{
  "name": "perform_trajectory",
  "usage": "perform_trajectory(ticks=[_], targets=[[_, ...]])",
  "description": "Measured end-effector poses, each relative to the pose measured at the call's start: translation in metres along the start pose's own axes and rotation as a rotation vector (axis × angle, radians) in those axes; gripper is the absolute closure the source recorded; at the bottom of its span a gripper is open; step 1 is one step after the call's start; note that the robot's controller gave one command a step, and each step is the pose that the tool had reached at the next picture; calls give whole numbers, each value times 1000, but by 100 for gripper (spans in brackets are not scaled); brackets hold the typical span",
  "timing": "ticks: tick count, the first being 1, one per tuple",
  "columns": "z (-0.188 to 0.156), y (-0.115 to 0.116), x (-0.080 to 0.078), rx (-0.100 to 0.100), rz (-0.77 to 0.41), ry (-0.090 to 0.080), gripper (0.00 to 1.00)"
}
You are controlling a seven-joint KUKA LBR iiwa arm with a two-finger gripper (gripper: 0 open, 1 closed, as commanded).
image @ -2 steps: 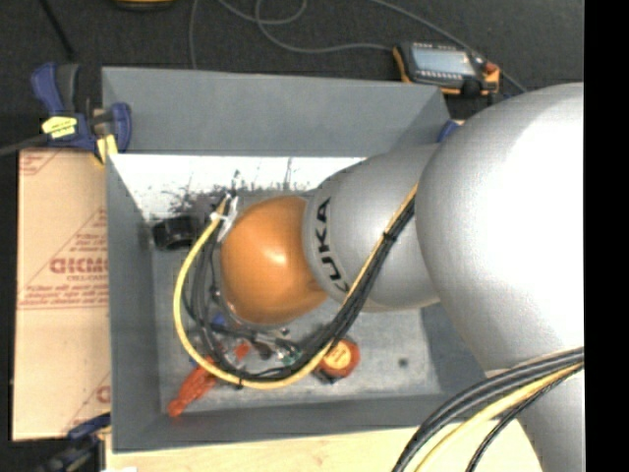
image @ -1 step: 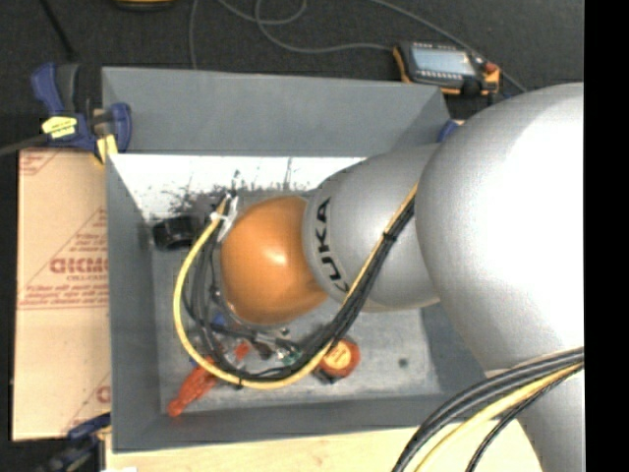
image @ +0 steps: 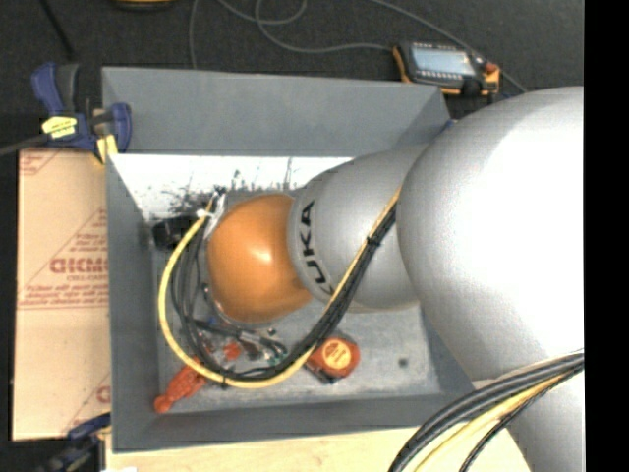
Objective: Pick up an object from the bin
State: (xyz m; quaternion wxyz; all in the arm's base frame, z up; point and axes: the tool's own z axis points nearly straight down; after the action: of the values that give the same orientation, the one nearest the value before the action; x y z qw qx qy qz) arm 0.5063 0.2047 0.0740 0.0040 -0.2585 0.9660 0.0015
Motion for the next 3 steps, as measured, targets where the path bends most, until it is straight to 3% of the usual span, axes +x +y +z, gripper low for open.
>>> perform_trajectory(ticks=[1, 2, 3], targets=[[-6, -3, -19, 2, 32, 7, 100], [-13, -2, -16, 1, 28, 6, 100], [-70, -14, -13, 1, 42, 12, 100]])
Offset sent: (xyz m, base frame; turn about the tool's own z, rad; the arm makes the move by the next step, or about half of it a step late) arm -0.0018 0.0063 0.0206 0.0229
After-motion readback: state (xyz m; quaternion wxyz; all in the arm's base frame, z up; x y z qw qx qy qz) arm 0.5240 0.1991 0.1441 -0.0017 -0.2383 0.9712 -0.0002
